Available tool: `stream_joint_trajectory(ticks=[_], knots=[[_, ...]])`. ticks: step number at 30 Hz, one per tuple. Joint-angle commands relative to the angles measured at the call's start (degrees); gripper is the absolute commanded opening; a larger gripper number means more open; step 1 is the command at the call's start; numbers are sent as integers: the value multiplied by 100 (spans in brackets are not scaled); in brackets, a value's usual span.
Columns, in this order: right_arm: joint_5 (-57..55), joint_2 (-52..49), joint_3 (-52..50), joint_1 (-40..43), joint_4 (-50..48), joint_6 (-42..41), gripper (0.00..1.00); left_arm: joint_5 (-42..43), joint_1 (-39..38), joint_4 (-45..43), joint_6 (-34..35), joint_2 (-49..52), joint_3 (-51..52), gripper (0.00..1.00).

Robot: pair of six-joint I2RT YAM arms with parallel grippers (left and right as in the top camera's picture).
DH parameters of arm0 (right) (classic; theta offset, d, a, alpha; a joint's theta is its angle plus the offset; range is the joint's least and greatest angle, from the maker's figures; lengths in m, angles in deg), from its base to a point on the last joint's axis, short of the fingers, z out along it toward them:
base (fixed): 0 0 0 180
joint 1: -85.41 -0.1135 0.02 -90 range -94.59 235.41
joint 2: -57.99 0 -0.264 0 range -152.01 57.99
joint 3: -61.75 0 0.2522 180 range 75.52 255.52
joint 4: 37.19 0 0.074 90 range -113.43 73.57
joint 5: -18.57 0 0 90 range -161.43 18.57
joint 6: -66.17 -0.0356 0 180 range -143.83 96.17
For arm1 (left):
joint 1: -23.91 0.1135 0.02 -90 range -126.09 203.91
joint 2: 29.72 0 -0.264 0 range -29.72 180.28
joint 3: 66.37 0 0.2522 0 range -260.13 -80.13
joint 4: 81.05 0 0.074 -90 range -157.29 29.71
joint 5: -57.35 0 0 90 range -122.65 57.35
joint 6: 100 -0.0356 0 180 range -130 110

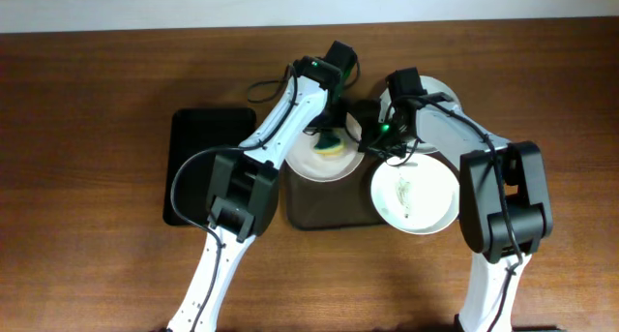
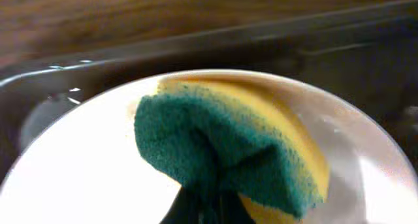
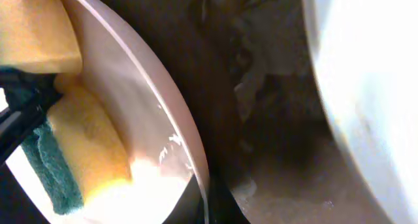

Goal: Clean dirty plates on tray and stack at the side
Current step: 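Scrub the held plate with the sponge in the left gripper, then carry the plate right with the right gripper and set it on the table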

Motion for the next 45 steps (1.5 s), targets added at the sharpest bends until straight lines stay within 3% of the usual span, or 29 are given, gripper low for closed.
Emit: stream_joint_trajectory(ticks=[1,2,3,5,7,9,13,16,20,23,27,30,33,37,45], knots=[[-61,-138,-48,28,105,151,4,492,540,560,-833,212,153,0],[44,-138,-48,55,74,199,4,1425,695,605,-1429,212,153,0],[184,-142,-48,155,24,214,4,3110,1016,857,-2752,212,153,0],[201,-142,-48,236,22,212,4,3654,1220,1259,-3689,212,153,0],[214,-142,-48,236,4,212,4,3685,1211,1482,-3930,212,155,0],[214,-142,-48,236,-24,210,4,4039,955,1351,-3790,212,155,0],[212,-142,-48,236,-22,212,4,3928,363,745,-2643,214,155,0],[212,-142,-48,236,-17,210,4,2975,426,-103,-1314,214,155,0],[210,-144,-48,236,4,212,4,817,822,-568,160,212,146,0],[164,-144,-48,236,46,212,4,483,890,396,35,212,-374,0],[221,-142,-46,236,151,212,4,1241,984,1869,-1296,212,-1521,0],[422,-122,192,236,339,544,4,1239,1281,2295,-1294,212,-2964,0],[219,-79,887,236,1086,839,4,1239,1561,2465,-1292,212,-3543,0],[-2409,302,2205,-262,2833,761,4,1250,2000,2337,-1276,212,-3543,0],[-7121,734,2221,-2601,4068,-979,4,1231,2096,2131,-1276,212,-3543,0]])
